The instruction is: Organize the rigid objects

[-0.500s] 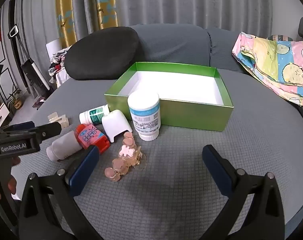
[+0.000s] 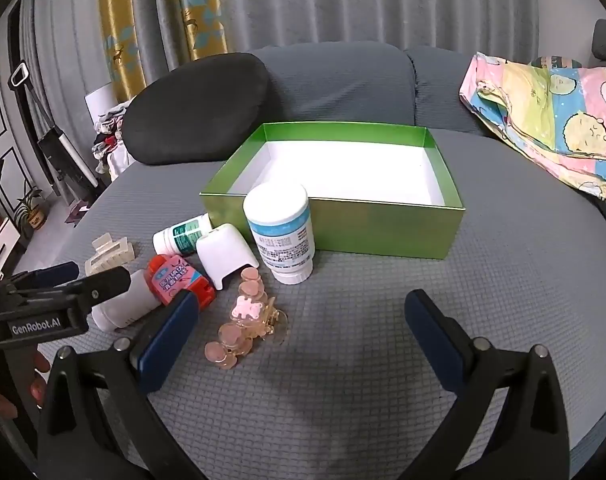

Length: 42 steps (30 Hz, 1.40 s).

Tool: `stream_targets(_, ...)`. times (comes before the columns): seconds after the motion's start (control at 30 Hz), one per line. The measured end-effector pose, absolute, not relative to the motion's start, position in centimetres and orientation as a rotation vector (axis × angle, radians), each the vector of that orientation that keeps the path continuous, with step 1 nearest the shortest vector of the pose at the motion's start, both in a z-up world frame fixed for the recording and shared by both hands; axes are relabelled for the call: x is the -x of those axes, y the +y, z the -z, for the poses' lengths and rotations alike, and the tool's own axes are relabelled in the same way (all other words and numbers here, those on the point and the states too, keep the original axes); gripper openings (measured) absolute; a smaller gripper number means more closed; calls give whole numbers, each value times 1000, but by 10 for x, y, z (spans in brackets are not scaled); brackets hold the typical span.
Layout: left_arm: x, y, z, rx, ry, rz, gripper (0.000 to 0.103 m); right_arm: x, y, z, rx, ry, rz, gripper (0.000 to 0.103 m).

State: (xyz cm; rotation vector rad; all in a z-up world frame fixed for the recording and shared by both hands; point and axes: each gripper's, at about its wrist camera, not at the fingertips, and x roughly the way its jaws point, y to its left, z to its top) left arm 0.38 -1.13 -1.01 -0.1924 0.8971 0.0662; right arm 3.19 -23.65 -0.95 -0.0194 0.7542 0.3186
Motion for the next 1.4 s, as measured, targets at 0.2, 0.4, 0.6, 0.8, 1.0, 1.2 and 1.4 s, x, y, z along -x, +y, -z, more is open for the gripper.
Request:
stream_targets(0.2,-6,-11,12,185,897,-59,103,-32,-236,9,26,751,-310,102)
stream_targets(0.4,-6,-10,13,187,894,-60,103,-35,-239,12,25,764,-290,102)
stream_targets(0.6,-7,-10,14,181,895,-57,103,-37,-242,12,23,766,-282,102)
stream_targets(0.8,-7,-14,15,168,892,-51,103,-37,-242,13,20,766,-283,103)
stream_targets(1.0,-8,-18,17,166,902,-38,103,-39,-243,14,16,773,-279,102)
stream_targets(1.2,-10,-26,20,151,915,-14,103,-41,-245,15,13,779,-279,103)
stream_targets(1.4,-9,-38,28,123,931,46,103,-47,-246,23,-2,827,-308,103)
